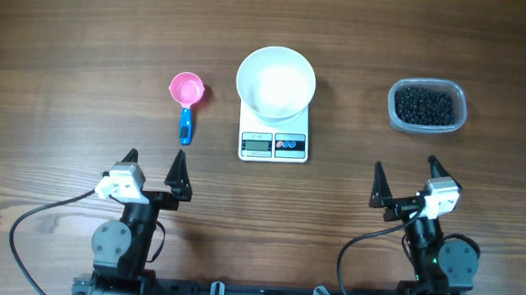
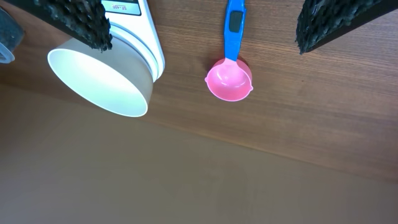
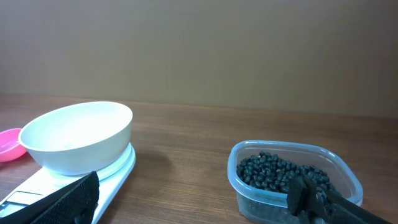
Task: Scoop item into bowl and weigh 150g on scale
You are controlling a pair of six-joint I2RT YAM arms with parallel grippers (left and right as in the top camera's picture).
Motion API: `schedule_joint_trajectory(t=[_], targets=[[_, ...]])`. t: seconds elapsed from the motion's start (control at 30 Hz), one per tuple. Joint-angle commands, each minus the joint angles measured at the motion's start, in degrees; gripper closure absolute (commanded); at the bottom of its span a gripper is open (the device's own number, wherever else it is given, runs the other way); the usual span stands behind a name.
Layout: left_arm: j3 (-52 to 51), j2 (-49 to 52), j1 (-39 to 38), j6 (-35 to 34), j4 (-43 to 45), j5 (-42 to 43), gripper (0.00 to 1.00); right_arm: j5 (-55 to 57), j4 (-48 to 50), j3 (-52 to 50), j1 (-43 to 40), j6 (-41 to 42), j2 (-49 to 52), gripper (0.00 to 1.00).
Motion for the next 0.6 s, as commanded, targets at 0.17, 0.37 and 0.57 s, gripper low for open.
schedule_joint_trajectory(t=[0.17, 0.37, 0.57], targets=[[-0.07, -0.28, 0.46, -0.48, -0.48, -0.35, 0.00, 0.98, 0.37, -0.04, 0.02, -0.13, -0.35, 0.00], [-0.07, -0.28, 0.46, -0.07, 2.54, -6.34, 0.00, 1.01, 0.37, -0.04, 0.02, -0.15, -0.35, 0.00], [0.50, -0.28, 0.46, -0.28, 17.46, -7.89, 0.00, 0.98, 0.37, -0.04, 0.02, -0.15, -0.35, 0.00]])
